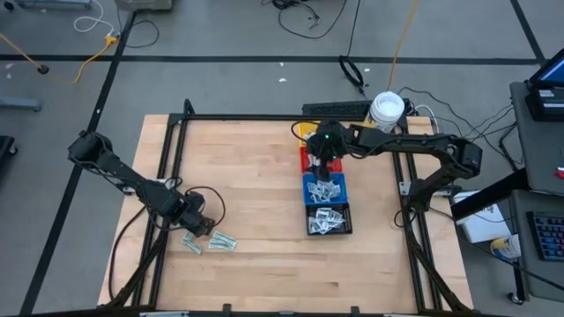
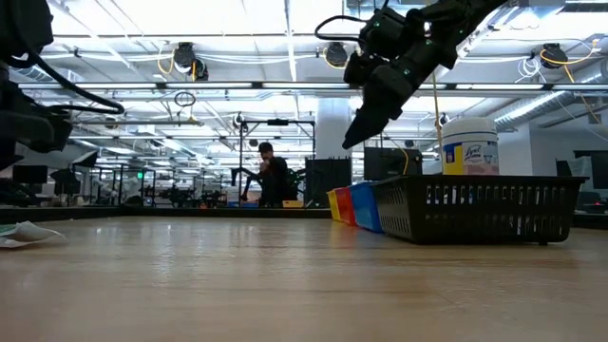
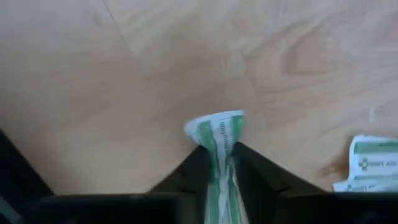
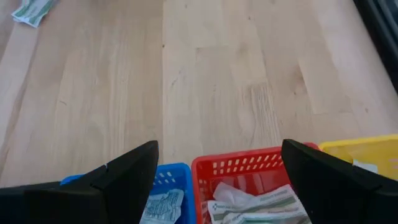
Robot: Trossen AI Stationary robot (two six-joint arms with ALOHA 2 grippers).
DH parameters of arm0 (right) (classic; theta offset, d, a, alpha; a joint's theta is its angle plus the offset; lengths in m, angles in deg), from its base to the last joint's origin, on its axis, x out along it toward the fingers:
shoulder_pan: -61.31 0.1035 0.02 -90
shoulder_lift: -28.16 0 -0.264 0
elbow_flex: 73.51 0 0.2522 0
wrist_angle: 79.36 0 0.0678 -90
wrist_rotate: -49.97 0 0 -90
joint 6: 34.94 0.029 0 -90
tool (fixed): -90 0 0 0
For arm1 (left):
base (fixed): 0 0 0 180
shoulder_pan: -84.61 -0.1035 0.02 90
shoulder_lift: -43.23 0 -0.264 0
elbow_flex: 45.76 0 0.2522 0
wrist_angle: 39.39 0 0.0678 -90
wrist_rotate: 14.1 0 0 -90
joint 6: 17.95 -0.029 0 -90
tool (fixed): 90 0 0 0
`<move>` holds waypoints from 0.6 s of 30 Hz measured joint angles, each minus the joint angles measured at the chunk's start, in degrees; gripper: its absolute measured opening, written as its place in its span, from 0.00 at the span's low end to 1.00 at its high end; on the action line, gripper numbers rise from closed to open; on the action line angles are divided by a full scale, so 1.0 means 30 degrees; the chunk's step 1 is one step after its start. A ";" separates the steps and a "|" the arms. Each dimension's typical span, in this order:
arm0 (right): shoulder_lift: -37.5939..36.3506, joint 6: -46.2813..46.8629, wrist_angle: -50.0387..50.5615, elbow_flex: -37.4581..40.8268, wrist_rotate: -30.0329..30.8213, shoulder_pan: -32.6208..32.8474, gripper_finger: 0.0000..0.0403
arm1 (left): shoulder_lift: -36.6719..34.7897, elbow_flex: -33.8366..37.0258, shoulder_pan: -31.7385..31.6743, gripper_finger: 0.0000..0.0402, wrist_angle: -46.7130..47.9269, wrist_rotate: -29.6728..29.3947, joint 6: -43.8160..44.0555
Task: Pick & Place First Aid Supplies
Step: Put the green bandage pack into the red bin
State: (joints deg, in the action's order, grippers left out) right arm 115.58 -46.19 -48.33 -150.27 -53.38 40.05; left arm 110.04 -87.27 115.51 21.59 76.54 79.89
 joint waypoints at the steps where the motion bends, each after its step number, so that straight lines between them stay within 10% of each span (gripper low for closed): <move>1: 0.0000 -0.0002 -0.0146 0.0000 -0.0028 0.0000 0.83 | 0.0000 0.0000 -0.0006 0.15 -0.0015 -0.0348 0.0006; 10: 0.0007 0.1798 -0.2941 0.0000 -0.2526 0.0000 0.83 | -0.1736 0.0015 -0.1841 0.01 -0.2410 -0.8736 -0.2221; 18: 0.0015 0.4691 -0.6285 0.0000 -0.2616 0.0907 0.83 | -0.2185 0.0015 -0.7520 0.00 -0.9568 -1.0443 -1.1930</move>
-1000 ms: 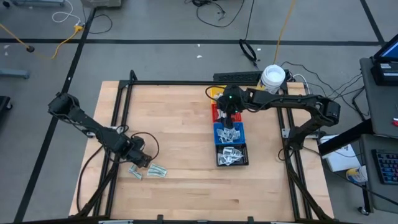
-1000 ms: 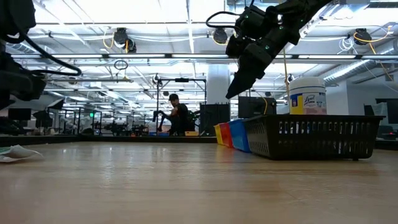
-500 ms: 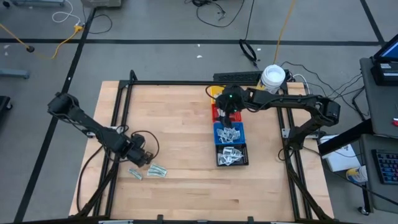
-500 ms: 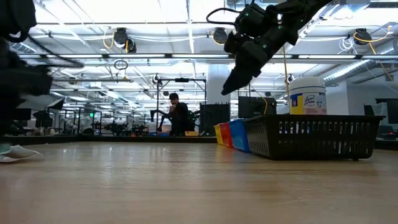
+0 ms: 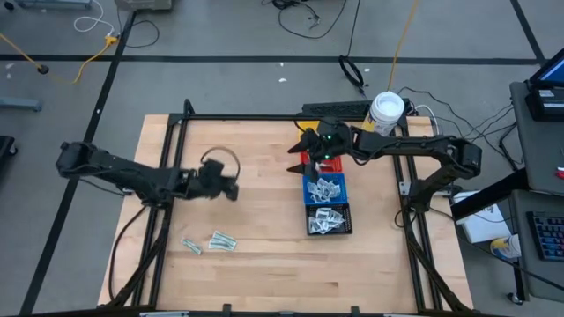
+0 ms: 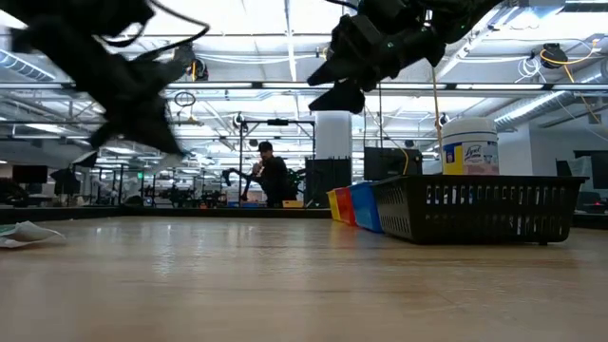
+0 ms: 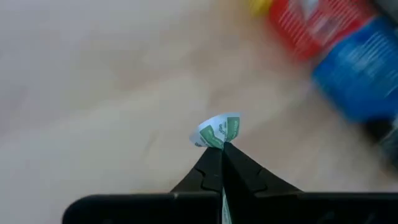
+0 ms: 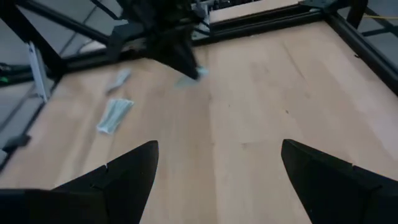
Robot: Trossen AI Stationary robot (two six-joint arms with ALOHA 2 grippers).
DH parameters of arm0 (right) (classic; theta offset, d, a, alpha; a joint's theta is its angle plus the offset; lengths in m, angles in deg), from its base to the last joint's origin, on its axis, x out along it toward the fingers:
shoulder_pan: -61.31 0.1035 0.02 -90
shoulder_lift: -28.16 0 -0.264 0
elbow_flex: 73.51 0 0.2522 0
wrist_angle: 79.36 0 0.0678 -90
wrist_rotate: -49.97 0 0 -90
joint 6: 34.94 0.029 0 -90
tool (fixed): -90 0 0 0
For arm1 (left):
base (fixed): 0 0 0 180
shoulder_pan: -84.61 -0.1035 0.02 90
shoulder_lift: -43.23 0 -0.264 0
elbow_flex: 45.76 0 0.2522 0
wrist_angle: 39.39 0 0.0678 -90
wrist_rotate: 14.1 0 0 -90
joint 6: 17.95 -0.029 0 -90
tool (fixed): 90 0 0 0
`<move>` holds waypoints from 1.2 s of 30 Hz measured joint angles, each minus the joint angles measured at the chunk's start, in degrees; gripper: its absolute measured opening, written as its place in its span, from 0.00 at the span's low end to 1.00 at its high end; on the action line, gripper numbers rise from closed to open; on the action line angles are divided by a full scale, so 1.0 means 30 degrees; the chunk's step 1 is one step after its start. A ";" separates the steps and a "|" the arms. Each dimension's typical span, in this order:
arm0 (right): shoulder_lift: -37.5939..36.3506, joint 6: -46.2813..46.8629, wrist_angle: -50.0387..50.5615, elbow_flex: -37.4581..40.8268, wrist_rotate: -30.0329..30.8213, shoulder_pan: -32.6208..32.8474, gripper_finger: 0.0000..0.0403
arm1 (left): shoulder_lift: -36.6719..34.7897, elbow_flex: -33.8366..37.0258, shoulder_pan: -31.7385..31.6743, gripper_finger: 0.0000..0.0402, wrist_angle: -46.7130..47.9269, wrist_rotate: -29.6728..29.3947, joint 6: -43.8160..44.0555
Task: Pick & Place First Aid Supplies
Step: Put the green bandage pack into the red bin
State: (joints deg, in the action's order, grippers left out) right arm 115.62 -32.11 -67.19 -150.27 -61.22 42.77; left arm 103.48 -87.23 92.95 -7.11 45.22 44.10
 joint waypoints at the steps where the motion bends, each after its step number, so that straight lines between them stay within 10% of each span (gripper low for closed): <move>1: 0.0000 0.0338 -0.0166 0.0000 0.0000 0.0079 0.83 | 0.0166 0.0000 -0.0793 0.00 -0.1577 0.0010 -0.1387; 8: 0.0168 0.1093 -0.0344 0.0000 0.1586 0.0659 0.83 | 0.1716 -0.0298 -0.5383 0.00 -0.9648 0.2542 -0.6863; 24: 0.0503 0.3823 -0.1573 0.0000 0.1504 0.0071 0.81 | 0.8333 -0.8610 -0.7276 0.00 -1.0295 0.7392 -1.2529; 31: 0.0503 0.4168 -0.1331 0.0000 0.1500 0.0010 0.58 | 0.9274 -0.9583 -0.7277 0.00 -1.1736 0.8232 -1.2664; 36: 0.0503 0.3329 -0.1298 0.0000 0.1628 -0.0015 0.23 | 0.9281 -0.9624 -0.7269 0.00 -1.2063 0.8253 -1.2584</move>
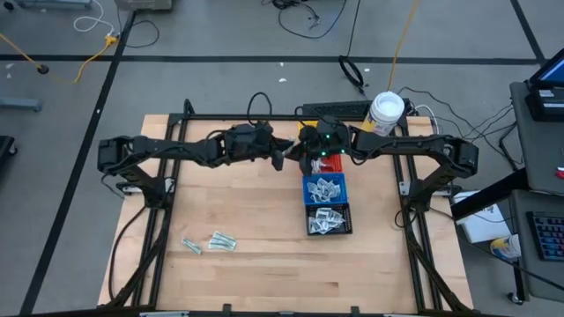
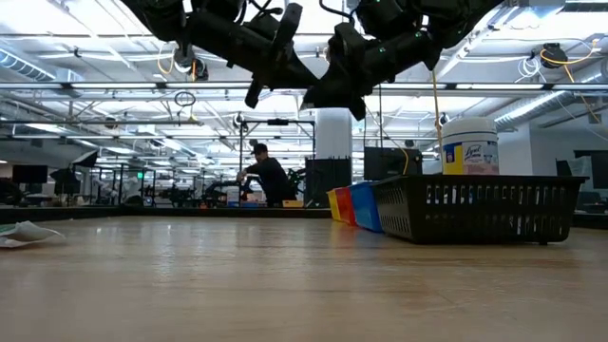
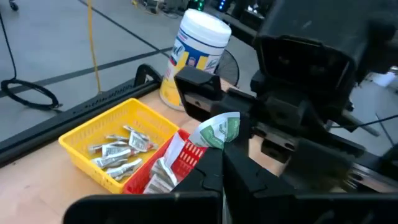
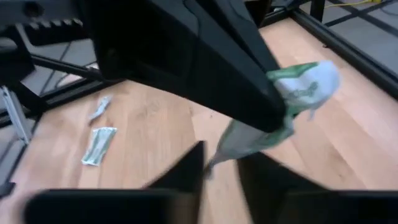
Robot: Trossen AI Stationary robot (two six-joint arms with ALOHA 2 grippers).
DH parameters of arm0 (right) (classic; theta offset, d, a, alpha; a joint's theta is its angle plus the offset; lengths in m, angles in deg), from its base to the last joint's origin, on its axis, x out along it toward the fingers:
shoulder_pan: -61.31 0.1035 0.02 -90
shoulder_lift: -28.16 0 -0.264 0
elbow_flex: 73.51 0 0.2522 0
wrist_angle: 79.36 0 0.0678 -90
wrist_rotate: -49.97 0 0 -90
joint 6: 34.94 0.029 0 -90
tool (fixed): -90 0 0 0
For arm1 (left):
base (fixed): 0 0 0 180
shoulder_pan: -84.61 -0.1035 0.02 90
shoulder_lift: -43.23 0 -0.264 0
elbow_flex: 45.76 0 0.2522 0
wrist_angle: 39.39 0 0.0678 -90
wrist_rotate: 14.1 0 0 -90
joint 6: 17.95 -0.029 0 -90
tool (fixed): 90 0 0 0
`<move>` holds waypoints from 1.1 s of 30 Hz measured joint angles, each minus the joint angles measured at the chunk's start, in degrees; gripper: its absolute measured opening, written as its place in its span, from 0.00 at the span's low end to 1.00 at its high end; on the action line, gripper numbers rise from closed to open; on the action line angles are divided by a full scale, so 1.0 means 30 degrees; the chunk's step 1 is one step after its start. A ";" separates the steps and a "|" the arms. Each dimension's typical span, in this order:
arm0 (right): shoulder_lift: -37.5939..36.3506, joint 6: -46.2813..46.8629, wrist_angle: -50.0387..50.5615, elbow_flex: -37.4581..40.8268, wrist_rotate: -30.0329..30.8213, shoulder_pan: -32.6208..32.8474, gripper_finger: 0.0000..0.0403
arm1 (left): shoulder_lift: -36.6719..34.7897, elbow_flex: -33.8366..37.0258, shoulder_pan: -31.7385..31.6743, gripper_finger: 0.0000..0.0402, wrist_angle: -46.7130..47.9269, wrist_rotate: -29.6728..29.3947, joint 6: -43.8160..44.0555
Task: Pick & Place First Aid Supplies
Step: Put the green bandage pack into the red bin
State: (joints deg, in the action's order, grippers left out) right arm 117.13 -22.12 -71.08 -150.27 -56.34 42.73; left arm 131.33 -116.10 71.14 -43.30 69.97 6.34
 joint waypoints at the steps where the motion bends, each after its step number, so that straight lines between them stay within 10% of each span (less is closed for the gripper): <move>1: 0.0000 -0.0236 0.0045 0.0000 0.0028 -0.0003 0.14 | 0.0000 0.0000 0.0000 0.00 0.0013 0.0067 0.0021; 15: 0.0000 -0.5880 0.8809 0.0000 0.0088 -0.1817 0.00 | -0.0370 -0.0005 -0.0146 0.32 0.9707 0.3786 -0.0222; 26: 0.0000 -1.1968 1.2241 0.0000 0.5453 -0.2313 0.00 | -0.0350 0.0007 0.0597 0.50 1.7661 0.6295 -0.1813; 33: 0.0000 -1.2785 1.2989 0.0000 0.5392 -0.2298 0.20 | -0.0350 0.0010 0.1546 0.50 1.9311 0.7029 -0.2024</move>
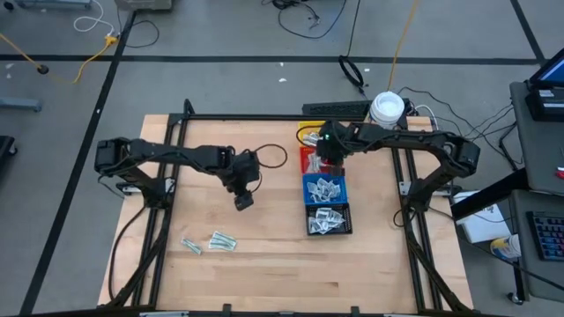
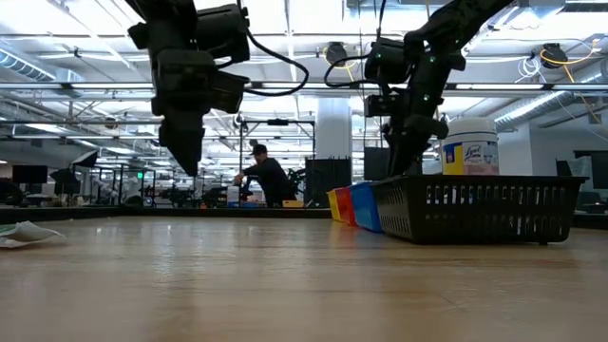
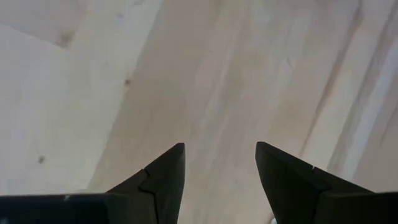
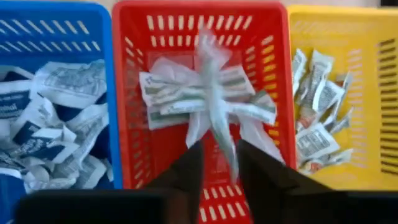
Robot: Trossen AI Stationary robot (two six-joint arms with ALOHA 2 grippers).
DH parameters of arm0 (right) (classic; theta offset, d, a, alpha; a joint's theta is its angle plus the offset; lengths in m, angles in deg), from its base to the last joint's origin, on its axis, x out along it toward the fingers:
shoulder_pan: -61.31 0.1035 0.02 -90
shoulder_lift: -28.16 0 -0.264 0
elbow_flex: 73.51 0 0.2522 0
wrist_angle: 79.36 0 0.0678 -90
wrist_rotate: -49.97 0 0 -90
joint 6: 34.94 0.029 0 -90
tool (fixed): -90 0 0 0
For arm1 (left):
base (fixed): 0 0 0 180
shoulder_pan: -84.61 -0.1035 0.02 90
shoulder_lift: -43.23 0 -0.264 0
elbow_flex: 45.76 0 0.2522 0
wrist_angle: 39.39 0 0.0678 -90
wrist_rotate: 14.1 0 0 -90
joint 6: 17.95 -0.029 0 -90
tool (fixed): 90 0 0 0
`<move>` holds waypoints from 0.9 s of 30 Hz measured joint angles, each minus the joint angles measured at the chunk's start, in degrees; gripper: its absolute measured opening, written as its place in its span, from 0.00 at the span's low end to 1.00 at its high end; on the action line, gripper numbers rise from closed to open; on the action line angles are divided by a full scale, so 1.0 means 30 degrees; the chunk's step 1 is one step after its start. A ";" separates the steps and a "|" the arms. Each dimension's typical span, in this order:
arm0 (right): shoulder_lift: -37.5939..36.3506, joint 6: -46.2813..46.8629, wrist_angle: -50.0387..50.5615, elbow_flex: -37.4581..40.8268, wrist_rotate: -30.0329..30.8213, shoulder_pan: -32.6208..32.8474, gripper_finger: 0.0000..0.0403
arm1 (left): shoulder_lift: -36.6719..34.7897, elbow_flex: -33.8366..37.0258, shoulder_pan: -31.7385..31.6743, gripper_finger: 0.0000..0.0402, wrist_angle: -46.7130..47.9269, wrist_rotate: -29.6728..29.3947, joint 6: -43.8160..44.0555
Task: Pick & Place First Aid Supplies
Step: Put the green bandage pack into the red bin
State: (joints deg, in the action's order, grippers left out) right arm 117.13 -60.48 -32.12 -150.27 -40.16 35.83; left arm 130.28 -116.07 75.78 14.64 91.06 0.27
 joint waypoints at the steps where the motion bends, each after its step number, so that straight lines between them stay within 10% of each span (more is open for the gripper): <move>1: 0.0000 0.0082 0.0089 0.0000 0.0018 -0.0007 0.25 | 0.0000 0.0003 0.0115 0.50 0.0005 0.0008 0.0031; 11: 0.0000 0.0224 -0.0035 0.0000 0.0087 -0.0013 0.67 | -0.0121 0.0011 0.1983 0.50 0.3469 0.1199 0.0381; 27: 0.0000 0.0522 -0.0752 0.0000 0.0018 0.0421 0.69 | -0.0168 0.2177 0.9699 0.50 0.5126 0.1071 -0.0553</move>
State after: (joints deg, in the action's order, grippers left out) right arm 117.13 -58.91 -34.37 -150.27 -40.11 37.10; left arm 129.77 -109.54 104.87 30.01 94.28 -1.39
